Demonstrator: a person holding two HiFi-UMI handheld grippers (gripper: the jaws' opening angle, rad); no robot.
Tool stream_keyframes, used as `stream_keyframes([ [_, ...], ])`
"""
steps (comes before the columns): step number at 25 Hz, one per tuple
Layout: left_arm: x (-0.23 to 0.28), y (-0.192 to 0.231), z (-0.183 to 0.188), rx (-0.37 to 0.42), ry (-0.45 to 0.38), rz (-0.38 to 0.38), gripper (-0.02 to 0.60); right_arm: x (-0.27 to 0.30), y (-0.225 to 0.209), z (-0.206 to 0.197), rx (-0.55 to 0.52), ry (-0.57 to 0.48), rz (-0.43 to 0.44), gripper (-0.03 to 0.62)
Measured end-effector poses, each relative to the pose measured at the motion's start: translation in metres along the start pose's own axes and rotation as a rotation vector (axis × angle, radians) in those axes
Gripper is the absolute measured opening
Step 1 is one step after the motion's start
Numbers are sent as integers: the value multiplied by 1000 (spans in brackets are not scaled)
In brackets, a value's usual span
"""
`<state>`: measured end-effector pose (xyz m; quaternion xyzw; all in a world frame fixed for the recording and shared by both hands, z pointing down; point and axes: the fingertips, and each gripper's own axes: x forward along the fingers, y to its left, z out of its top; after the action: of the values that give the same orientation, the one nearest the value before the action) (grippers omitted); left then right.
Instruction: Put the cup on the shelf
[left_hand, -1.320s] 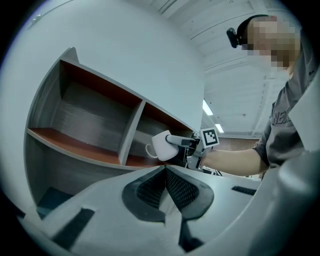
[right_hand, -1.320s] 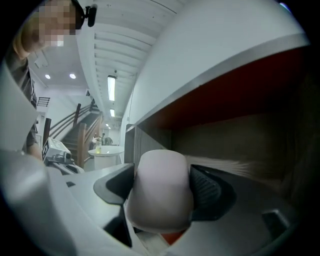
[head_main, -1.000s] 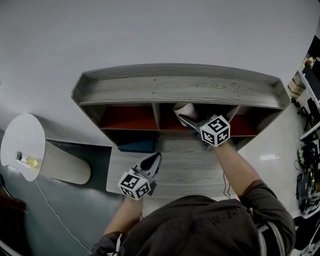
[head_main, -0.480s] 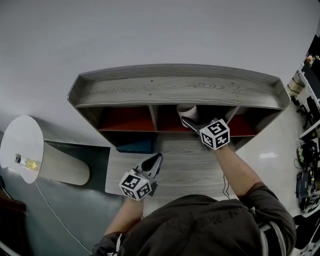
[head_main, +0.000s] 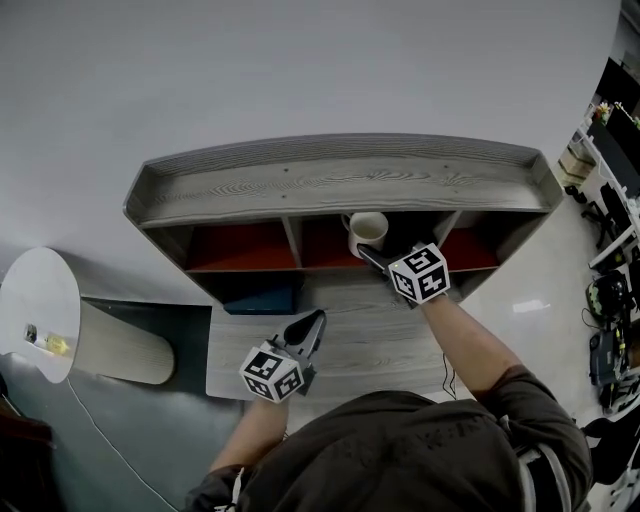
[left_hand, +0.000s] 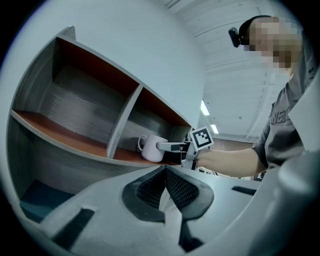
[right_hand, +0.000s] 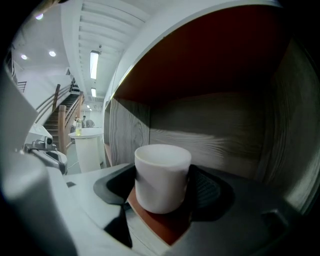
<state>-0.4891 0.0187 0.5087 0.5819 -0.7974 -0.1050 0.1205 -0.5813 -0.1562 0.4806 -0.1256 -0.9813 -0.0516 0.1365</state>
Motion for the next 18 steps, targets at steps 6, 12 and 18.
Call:
stream_keyframes([
  [6, 3, 1, 1, 0, -1, -15, 5, -9, 0, 9, -43, -28, -49, 398],
  [12, 21, -21, 0, 10, 10, -85, 5, -50, 10, 6, -22, -47, -47, 402],
  [18, 63, -72, -10, 26, 48, -224, 5, -131, -13, -9, 39, -83, -112, 339],
])
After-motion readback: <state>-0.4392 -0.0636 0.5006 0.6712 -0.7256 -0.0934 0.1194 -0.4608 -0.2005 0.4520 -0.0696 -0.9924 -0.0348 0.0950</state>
